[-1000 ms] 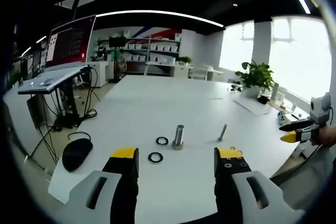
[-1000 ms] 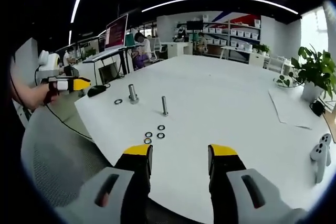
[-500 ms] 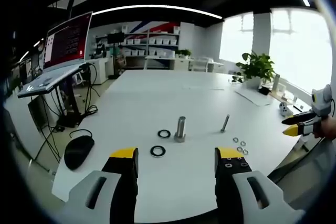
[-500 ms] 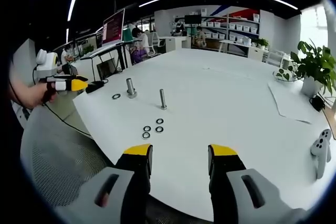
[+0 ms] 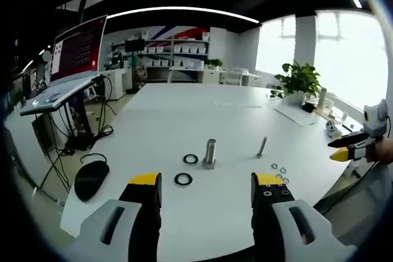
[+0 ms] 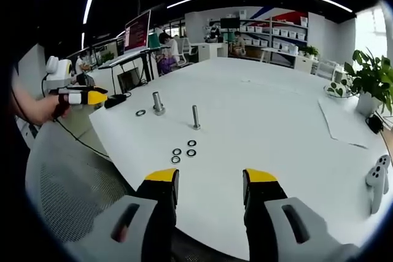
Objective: Place the washer onto the threaded stud by aligning its center hole with the stud, sliding it down to the base, and recovering from edge contact or off-axis alignment until the washer reaches the visible bottom stop.
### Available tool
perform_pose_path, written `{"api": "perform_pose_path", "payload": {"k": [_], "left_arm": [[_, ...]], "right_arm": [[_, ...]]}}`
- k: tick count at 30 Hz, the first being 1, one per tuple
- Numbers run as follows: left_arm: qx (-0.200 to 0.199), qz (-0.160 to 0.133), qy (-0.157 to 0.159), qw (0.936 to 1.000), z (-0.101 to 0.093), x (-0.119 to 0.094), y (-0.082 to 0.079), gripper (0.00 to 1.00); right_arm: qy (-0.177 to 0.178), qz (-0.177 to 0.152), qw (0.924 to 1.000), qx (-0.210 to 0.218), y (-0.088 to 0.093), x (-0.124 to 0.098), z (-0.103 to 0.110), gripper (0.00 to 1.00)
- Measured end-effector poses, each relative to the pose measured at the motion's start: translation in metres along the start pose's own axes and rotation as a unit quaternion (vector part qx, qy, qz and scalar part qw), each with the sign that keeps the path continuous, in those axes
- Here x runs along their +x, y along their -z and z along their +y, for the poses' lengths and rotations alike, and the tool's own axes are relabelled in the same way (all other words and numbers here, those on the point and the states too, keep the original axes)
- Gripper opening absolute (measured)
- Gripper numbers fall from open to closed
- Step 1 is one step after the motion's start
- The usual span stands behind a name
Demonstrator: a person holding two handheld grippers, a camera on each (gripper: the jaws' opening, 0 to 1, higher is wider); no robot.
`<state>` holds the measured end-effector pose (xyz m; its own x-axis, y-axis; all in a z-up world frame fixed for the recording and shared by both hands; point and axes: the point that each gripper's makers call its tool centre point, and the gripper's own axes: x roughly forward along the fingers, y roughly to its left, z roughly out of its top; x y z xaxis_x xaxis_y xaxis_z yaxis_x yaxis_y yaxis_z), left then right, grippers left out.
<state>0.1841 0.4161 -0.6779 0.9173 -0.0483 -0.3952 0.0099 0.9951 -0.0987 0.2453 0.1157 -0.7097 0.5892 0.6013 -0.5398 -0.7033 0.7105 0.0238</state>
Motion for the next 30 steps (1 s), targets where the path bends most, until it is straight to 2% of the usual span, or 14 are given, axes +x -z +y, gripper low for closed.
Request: {"api": "perform_pose_path", "payload": {"k": [6, 11, 16, 19, 24, 30], "left_arm": [[0.004, -0.009, 0.017, 0.9998, -0.007, 0.002, -0.021, 0.57], [-0.005, -0.032, 0.022, 0.9992, -0.008, 0.007, -0.051, 0.57], [0.001, -0.036, 0.032, 0.9988, -0.018, 0.009, -0.069, 0.57], [0.002, -0.032, 0.04, 0.9987, -0.024, 0.007, -0.074, 0.57], [0.003, -0.019, 0.053, 0.9984, -0.033, 0.003, -0.068, 0.56], [-0.004, -0.002, 0.064, 0.998, -0.038, 0.002, -0.059, 0.55]], "right_arm": [[-0.015, -0.007, 0.9996, -0.024, -0.018, -0.001, 0.006, 0.44], [-0.031, -0.016, 0.9989, -0.033, -0.04, 0.001, 0.009, 0.44], [-0.032, -0.01, 0.9994, -0.008, -0.045, 0.002, 0.007, 0.44], [-0.031, -0.013, 0.9991, 0.024, -0.05, -0.001, 0.004, 0.45], [-0.042, -0.015, 0.9969, 0.065, -0.055, -0.005, 0.005, 0.45], [-0.056, -0.023, 0.9961, 0.064, -0.058, -0.008, 0.014, 0.45]]}}
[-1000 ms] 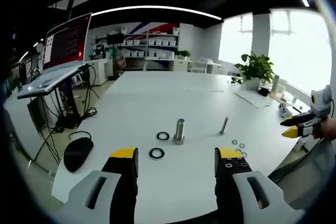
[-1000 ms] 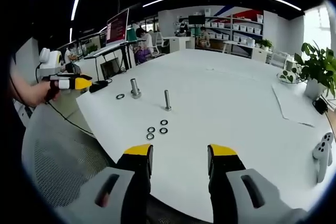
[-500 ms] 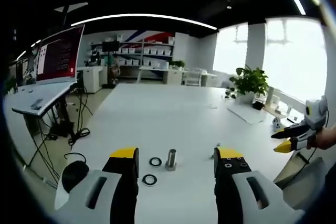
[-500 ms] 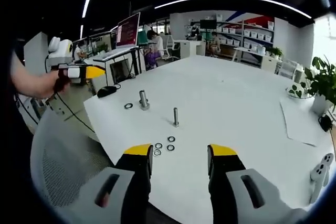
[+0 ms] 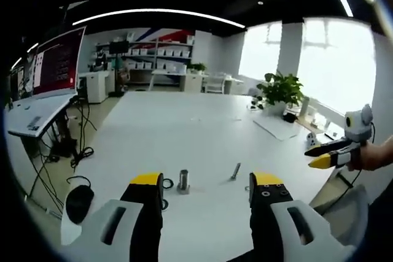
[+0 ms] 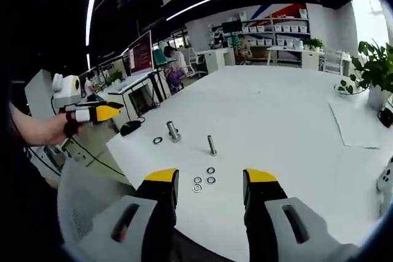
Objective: Place the washer onto the threaded stud by aligning its center hole with the stud, sliding it down to the base, and recovering from edge contact or off-axis alignment until the washer reaches the visible bottom stop.
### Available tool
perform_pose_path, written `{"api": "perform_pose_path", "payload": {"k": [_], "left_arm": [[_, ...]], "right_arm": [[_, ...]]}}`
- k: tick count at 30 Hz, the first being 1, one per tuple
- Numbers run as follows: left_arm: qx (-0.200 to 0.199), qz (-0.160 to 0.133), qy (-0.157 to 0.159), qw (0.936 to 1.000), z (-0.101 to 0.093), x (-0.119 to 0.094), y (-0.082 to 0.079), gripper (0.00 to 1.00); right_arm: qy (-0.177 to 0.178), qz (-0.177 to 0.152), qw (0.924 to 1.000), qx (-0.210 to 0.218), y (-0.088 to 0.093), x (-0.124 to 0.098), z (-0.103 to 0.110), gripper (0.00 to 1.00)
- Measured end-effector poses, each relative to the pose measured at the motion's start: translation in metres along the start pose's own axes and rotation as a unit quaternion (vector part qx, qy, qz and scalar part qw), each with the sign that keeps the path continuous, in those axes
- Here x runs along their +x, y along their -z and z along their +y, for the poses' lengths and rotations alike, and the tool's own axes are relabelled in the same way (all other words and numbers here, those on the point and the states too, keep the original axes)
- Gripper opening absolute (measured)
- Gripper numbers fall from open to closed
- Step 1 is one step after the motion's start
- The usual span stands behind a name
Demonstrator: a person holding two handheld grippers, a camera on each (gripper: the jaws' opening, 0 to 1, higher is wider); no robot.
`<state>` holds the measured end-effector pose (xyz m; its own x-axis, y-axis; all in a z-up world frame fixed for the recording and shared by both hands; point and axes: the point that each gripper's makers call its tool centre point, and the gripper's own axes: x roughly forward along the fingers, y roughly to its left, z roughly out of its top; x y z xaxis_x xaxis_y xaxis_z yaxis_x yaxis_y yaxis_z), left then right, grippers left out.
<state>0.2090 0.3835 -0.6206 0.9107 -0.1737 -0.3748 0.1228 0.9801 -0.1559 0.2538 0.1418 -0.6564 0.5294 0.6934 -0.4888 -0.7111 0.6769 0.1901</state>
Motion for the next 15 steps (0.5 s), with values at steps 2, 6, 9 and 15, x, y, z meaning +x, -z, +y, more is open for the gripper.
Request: {"api": "perform_pose_path", "payload": {"k": [2, 6, 9, 15], "left_arm": [[-0.012, 0.002, -0.005, 0.9999, 0.002, -0.002, 0.001, 0.55], [-0.047, 0.011, -0.014, 0.9987, 0.007, -0.005, 0.004, 0.57], [-0.037, 0.015, -0.024, 0.9989, 0.009, -0.007, 0.007, 0.56], [-0.026, 0.032, -0.042, 0.9982, 0.012, -0.006, 0.018, 0.56]], "right_arm": [[-0.004, -0.002, 1.0, 0.004, 0.001, 0.0, 0.002, 0.45], [-0.003, 0.002, 1.0, 0.0, 0.007, -0.002, -0.002, 0.45], [-0.003, 0.001, 1.0, 0.009, 0.008, -0.003, -0.005, 0.46], [-0.005, -0.002, 1.0, 0.007, 0.007, -0.004, -0.008, 0.46]]}}
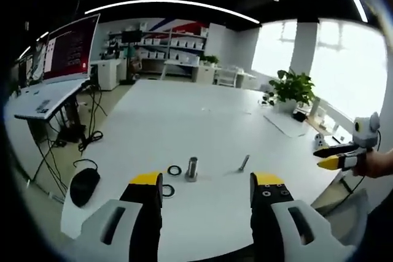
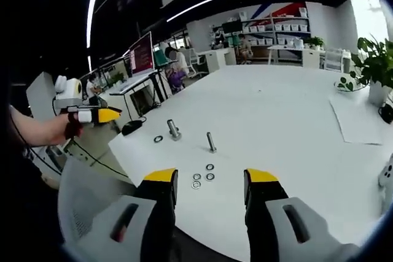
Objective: Place the washer onto the threaded stud by aligning its center hole with the stud, sliding it down to the base, and recovering from edge contact or off-axis alignment until the washer reaches the visible bottom stop.
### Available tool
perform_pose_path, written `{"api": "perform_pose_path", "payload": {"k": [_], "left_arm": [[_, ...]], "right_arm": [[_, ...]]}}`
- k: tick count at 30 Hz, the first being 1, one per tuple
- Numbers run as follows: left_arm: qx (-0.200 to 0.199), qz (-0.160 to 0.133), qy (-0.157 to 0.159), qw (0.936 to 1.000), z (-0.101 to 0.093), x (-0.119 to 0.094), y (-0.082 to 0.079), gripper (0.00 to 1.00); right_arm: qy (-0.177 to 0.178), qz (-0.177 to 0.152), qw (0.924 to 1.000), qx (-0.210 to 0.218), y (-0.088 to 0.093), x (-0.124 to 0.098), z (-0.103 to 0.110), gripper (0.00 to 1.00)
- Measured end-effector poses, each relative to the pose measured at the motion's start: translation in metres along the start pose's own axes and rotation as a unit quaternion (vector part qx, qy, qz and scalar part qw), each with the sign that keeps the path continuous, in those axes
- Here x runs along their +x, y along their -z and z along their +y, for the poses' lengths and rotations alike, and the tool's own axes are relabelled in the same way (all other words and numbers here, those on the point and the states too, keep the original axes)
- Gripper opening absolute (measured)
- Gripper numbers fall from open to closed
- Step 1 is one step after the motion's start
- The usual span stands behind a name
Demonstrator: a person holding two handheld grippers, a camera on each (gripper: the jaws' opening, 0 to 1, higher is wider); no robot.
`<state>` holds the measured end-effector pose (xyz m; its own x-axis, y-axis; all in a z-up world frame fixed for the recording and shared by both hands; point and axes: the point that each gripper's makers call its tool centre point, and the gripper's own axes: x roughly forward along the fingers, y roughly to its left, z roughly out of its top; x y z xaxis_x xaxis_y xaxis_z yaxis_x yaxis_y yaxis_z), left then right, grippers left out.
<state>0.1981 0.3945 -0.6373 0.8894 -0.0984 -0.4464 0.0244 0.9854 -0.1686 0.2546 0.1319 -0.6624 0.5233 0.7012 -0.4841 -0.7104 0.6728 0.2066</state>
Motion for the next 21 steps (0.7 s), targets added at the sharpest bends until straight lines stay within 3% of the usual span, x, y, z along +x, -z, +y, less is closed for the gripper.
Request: {"api": "perform_pose_path", "payload": {"k": [12, 21], "left_arm": [[0.004, 0.032, -0.02, 0.9993, 0.012, 0.012, 0.005, 0.56], [0.023, 0.087, -0.011, 0.9958, 0.027, 0.033, 0.026, 0.55]], "right_arm": [[-0.002, 0.007, 0.9999, 0.009, 0.008, 0.002, -0.003, 0.45], [0.018, 0.011, 0.9997, 0.01, 0.009, 0.005, -0.003, 0.45]]}}
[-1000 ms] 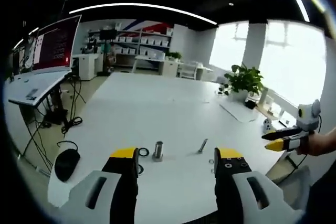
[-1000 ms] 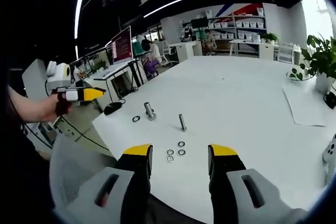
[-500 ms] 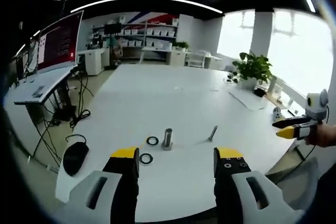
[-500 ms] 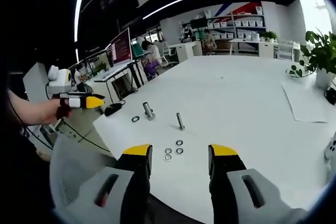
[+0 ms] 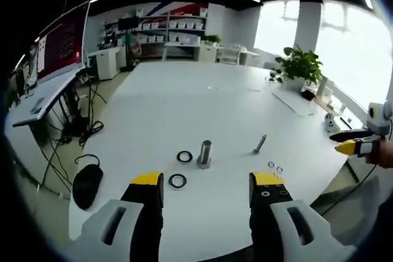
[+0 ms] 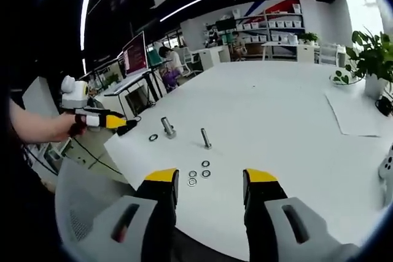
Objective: Place the washer onto the threaded stud by aligning its center hole with the stud, sliding it down to the base, and recovering from edge contact or off-axis alignment until the washer reaches the visible bottom stop.
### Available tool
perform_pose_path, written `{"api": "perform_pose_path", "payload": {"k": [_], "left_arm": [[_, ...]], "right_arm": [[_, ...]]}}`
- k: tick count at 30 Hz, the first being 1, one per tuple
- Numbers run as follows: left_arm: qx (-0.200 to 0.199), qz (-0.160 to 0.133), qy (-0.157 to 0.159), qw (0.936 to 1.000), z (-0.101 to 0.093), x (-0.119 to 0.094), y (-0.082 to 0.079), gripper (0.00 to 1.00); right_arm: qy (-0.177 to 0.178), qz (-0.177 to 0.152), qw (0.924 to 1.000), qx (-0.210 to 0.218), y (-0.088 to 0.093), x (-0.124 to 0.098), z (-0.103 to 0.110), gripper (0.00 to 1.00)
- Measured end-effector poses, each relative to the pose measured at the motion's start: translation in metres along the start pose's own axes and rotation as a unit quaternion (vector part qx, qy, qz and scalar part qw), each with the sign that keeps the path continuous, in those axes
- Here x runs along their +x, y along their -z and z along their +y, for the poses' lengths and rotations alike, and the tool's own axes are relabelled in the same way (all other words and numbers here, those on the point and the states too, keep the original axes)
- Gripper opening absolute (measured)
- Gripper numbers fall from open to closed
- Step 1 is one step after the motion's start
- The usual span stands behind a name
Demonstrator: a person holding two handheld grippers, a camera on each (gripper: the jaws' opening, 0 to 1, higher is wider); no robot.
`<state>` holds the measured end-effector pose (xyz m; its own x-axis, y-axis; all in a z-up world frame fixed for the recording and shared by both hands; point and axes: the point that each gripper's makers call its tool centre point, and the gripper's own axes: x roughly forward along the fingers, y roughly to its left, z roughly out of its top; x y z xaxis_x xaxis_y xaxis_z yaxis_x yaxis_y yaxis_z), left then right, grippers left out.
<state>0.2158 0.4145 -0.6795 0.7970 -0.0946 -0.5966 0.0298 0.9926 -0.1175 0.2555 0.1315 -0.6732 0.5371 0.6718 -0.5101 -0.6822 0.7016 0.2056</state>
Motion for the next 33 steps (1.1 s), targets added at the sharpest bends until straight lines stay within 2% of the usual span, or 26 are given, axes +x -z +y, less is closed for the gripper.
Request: {"api": "perform_pose_path", "payload": {"k": [3, 5, 15, 18, 19, 23, 26, 30, 33], "left_arm": [[-0.01, 0.016, 0.008, 0.9998, 0.004, 0.011, 0.006, 0.55], [-0.003, 0.032, 0.006, 0.9995, 0.007, 0.017, 0.01, 0.55], [0.001, 0.07, 0.002, 0.9976, 0.027, 0.052, 0.003, 0.54], [0.002, 0.094, 0.001, 0.9955, 0.033, 0.061, 0.011, 0.54], [0.001, 0.106, 0.003, 0.9944, 0.034, 0.063, 0.014, 0.54], [0.044, 0.157, 0.006, 0.9866, 0.04, 0.072, 0.03, 0.52], [0.053, 0.172, 0.009, 0.9835, 0.042, 0.079, 0.033, 0.5], [0.073, 0.211, 0.014, 0.9747, 0.046, 0.086, 0.042, 0.49], [0.077, 0.224, 0.017, 0.9715, 0.048, 0.091, 0.046, 0.46]], "right_arm": [[0.003, 0.002, 1.0, 0.005, 0.002, 0.0, 0.0, 0.45], [0.004, 0.002, 1.0, 0.004, 0.002, 0.0, 0.001, 0.45], [0.002, 0.008, 1.0, -0.001, 0.001, 0.003, 0.001, 0.44], [0.001, 0.009, 1.0, 0.001, 0.001, 0.004, 0.002, 0.43], [0.001, 0.008, 1.0, 0.001, 0.001, 0.004, 0.002, 0.43], [0.001, 0.004, 1.0, 0.001, -0.001, 0.005, 0.003, 0.43], [0.002, 0.002, 1.0, 0.003, -0.001, 0.005, 0.004, 0.43], [0.002, 0.004, 1.0, 0.001, 0.0, 0.006, 0.004, 0.43], [0.002, 0.003, 1.0, 0.003, -0.001, 0.005, 0.004, 0.43]]}}
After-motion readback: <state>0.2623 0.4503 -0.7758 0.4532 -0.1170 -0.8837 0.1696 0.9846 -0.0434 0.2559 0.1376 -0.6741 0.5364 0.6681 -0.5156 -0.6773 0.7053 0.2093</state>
